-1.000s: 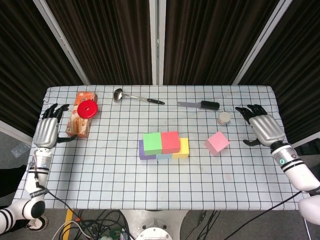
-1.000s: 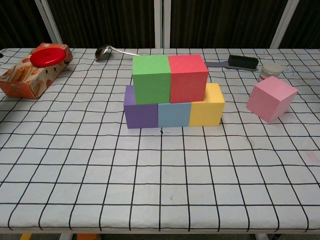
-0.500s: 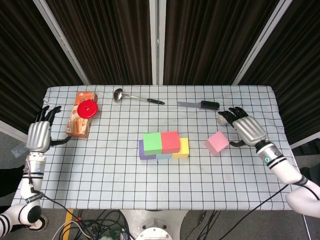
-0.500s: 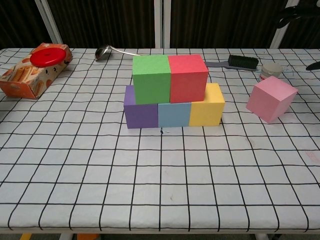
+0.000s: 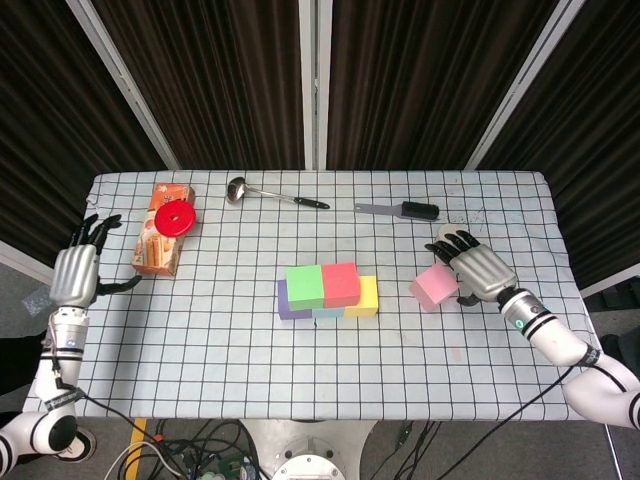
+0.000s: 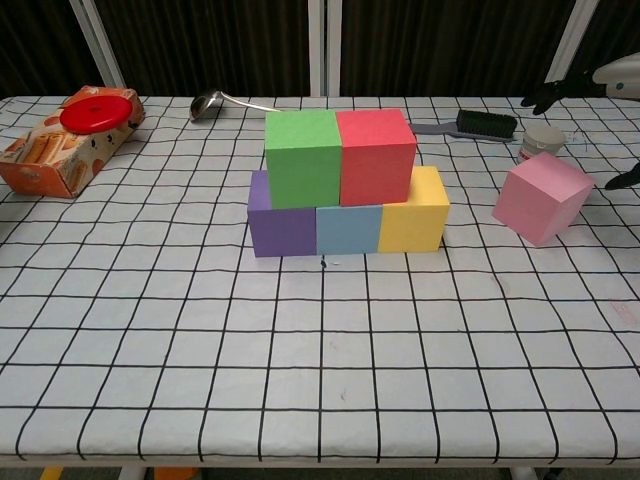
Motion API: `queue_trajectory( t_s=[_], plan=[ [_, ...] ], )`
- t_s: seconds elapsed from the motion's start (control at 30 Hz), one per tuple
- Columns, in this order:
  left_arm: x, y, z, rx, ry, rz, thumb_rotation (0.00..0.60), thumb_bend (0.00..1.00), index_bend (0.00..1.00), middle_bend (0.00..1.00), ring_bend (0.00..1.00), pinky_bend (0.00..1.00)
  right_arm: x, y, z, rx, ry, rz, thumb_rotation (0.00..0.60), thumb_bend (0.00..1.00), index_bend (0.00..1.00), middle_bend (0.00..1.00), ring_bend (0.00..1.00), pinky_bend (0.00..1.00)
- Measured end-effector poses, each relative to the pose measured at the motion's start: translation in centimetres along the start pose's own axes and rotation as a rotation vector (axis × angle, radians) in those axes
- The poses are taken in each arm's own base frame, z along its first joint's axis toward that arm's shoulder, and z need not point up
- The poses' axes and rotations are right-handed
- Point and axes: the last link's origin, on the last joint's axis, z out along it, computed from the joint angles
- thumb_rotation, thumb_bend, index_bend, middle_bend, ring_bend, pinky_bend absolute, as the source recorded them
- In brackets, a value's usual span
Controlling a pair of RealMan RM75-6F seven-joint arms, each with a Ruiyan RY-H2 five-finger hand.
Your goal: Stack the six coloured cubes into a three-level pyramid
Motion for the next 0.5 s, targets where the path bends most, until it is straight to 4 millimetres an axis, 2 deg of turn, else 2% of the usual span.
queue_trajectory(
  t_s=[0.2,0.3,0.37,0.43,0.5],
  plan=[
    [0.4,-0.3,-0.1,0.006,0.018,0.0,0.6,0.0,0.12,0.19,0.04,0.11,-1.6,-1.0,1.5,0.026,-0.022,-0.011,0.6,0.1,0.0,0.15,0.0,0.0],
    [0.7,-0.6,-0.2,0.015,0.019,-0.001,0.6,0.0,0.12,0.19,0.04,0.11,-2.1,-1.2,2.2,0.031,-0.028,-0.018,0.6,0.12,0.0,0.26,0.0,0.0],
    [0.8,-0.8,-0.2,0.02,0.018,-0.003,0.6,0.0,0.12,0.19,0.04,0.11,-2.0,-1.3,2.4,0.03,-0.023,-0.019,0.6,0.18,0.0,0.38,0.01,0.0],
    [0.9,-0.8,-0.2,0.022,0.019,-0.008,0.6,0.0,0.12,0.19,0.04,0.11,-1.7,-1.3,2.4,0.028,-0.008,-0.017,0.6,0.24,0.0,0.5,0.05,0.0],
    [1.0,-0.9,-0.2,0.023,0.021,-0.017,0.6,0.0,0.12,0.19,0.04,0.11,-1.1,-1.3,2.3,0.027,0.01,-0.007,0.6,0.28,0.0,0.58,0.09,0.0]
  ],
)
